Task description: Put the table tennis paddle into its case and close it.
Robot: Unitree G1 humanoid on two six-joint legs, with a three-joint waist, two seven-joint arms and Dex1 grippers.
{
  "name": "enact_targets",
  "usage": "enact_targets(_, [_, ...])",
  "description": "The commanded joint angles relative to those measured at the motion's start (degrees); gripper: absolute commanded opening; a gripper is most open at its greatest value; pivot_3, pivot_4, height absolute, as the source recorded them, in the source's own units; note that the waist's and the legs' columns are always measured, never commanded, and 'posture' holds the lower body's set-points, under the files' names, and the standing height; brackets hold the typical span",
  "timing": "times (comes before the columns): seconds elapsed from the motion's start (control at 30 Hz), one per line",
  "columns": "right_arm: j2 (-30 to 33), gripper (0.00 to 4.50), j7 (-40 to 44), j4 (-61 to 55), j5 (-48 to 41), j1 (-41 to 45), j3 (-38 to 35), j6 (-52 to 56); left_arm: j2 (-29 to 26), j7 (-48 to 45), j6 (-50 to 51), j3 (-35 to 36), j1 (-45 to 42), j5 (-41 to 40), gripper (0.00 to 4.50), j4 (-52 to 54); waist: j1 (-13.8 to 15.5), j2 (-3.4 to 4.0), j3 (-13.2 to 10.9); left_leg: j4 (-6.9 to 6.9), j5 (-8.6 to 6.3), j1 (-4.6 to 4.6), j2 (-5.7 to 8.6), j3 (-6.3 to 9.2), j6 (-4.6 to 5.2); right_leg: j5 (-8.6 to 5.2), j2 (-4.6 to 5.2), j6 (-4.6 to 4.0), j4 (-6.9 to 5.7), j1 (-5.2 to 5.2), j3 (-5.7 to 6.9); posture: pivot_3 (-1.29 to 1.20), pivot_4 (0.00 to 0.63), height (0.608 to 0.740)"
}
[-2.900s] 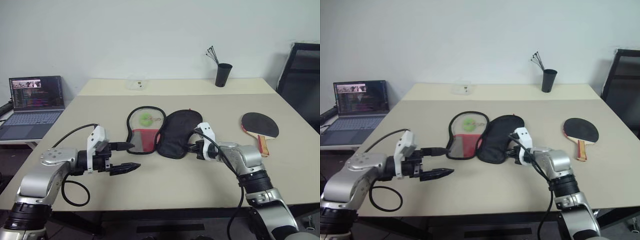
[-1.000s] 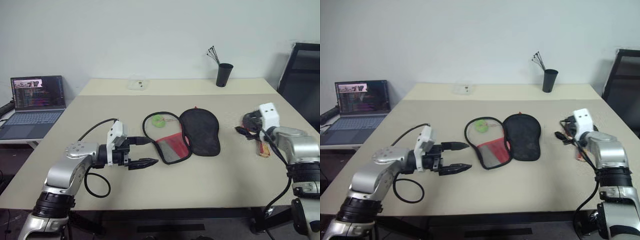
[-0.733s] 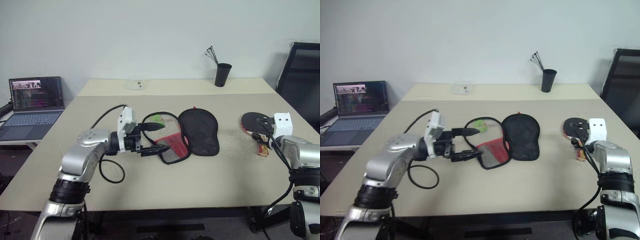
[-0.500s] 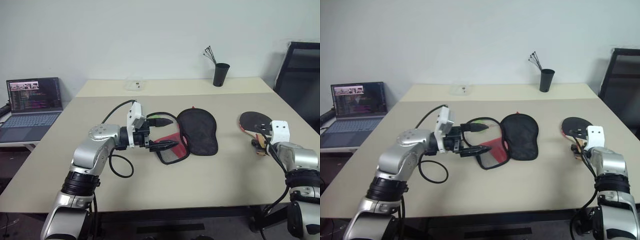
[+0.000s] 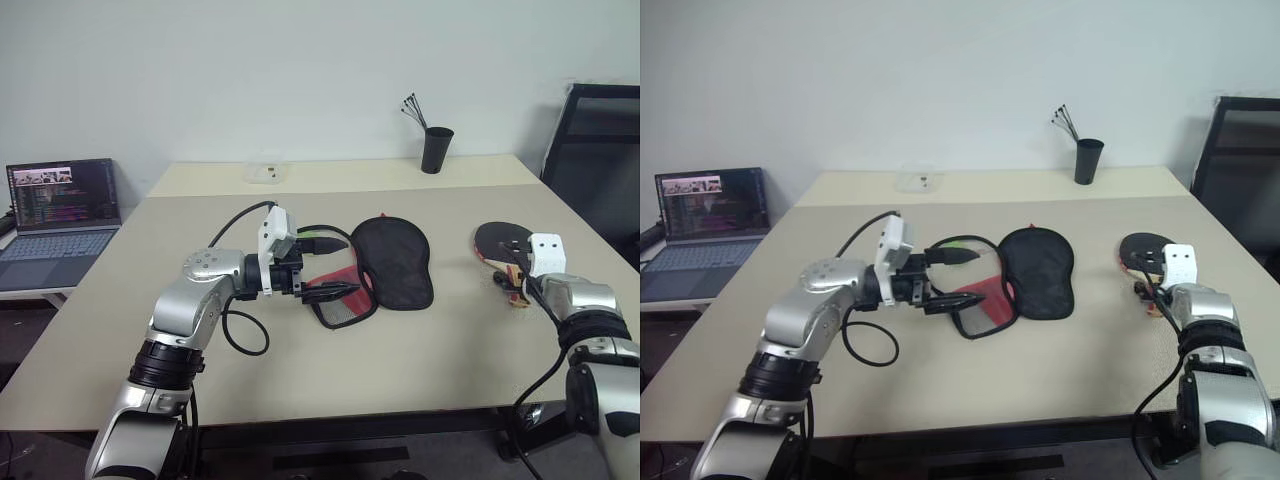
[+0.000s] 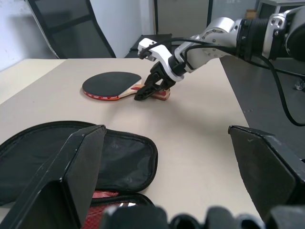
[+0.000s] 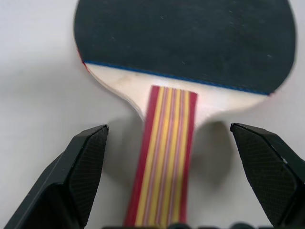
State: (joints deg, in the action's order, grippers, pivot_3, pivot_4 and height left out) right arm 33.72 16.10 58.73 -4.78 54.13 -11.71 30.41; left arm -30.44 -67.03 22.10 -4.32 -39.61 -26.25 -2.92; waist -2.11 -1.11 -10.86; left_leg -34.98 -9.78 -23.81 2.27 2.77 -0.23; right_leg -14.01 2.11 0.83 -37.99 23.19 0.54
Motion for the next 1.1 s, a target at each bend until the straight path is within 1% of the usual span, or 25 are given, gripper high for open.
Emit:
enact_targets(0.03, [0.3, 4.46, 0.9, 3.5, 0.9, 2.7, 0.8, -2.4, -0.7, 0.0, -0.7, 1.2, -0.1, -0.1, 4.5, 1.6, 0.0, 0.0, 0.0, 0.0, 0.0, 0.0, 0.0, -0.01, 0.0, 0.0, 0.0, 0.0, 0.0, 0.0, -0.01, 0.0, 0.15, 0.74])
enact_targets(0.17, [0.0, 4.46, 1.0, 6.1, 1.4, 3.6, 1.0, -3.4, -0.9, 0.2, -0.8, 1.2, 0.2, -0.1, 4.5, 1.8, -0.1, 0.0, 0.0, 0.0, 0.0, 0.0, 0.0, -0.01, 0.0, 0.0, 0.0, 0.0, 0.0, 0.0, -0.02, 0.0, 0.15, 0.74])
enact_targets(0.27, [-0.2, 3.91, 0.3, 7.4, 1.8, 3.5, 1.1, -3.4, -1.1, 0.3, -0.9, 1.2, 0.4, 0.1, 4.5, 1.7, -0.1, -0.02, 0.0, 0.0, 0.0, 0.01, 0.0, 0.0, 0.0, 0.0, 0.0, 0.0, -0.01, 0.0, -0.02, 0.0, 0.15, 0.74])
enact_targets(0.5, [-0.6, 1.62, -0.1, 7.9, 1.6, 3.1, 0.9, -2.8, -1.3, 0.3, -0.8, 1.3, 0.6, 0.2, 4.5, 2.0, 0.2, -0.09, 0.1, -0.07, 0.0, 0.01, 0.02, 0.03, 0.0, 0.03, 0.01, 0.04, 0.01, -0.07, 0.0, 0.0, 0.15, 0.74])
enact_targets(0.57, [-0.8, 1.08, -0.2, 8.0, 1.4, 2.9, 0.6, -2.8, -1.3, 0.3, -0.9, 1.2, 0.7, 0.3, 4.5, 1.8, 0.3, -0.11, 0.1, -0.08, 0.0, 0.01, 0.03, 0.02, 0.0, 0.04, 0.02, 0.06, 0.01, -0.07, -0.01, 0.0, 0.15, 0.74])
enact_targets(0.7, [-1.2, 1.06, -0.5, 7.6, 1.0, 2.7, 0.2, -3.4, -1.4, 0.3, -1.1, 1.2, 0.9, 0.4, 4.5, 1.7, 0.3, -0.13, 0.1, -0.08, 0.0, 0.01, 0.03, 0.03, 0.0, 0.04, 0.03, 0.06, 0.01, -0.07, -0.01, 0.0, 0.15, 0.74])
enact_targets(0.8, [-1.3, 1.06, 1.2, 6.0, 1.6, 3.2, 1.2, -4.8, -1.7, 0.4, -1.2, 1.4, 1.2, 0.5, 4.5, 1.8, 0.2, -0.12, 0.1, -0.08, 0.0, 0.01, 0.02, 0.03, 0.0, 0.04, 0.03, 0.06, 0.01, -0.07, -0.01, 0.0, 0.15, 0.74])
enact_targets(0.97, [-1.7, 1.06, 4.4, -1.2, 0.9, 4.3, 2.8, -1.9, -3.0, 0.9, -0.3, 2.7, 2.3, -0.1, 4.5, 3.0, -0.3, -0.06, 0.0, -0.05, 0.0, -0.02, 0.0, -0.01, 0.01, 0.04, 0.03, 0.05, -0.01, 0.03, -0.05, 0.0, 0.15, 0.74])
enact_targets(1.1, [-3.9, 1.06, 5.8, -17.2, -1.6, 2.4, 2.8, 5.8, -4.2, 1.5, 0.3, 3.7, 4.3, -0.6, 4.5, 4.3, -0.6, 0.02, 0.0, 0.02, 0.0, -0.08, -0.03, 0.0, 0.01, 0.03, 0.02, 0.04, -0.02, 0.13, -0.05, 0.0, 0.15, 0.74])
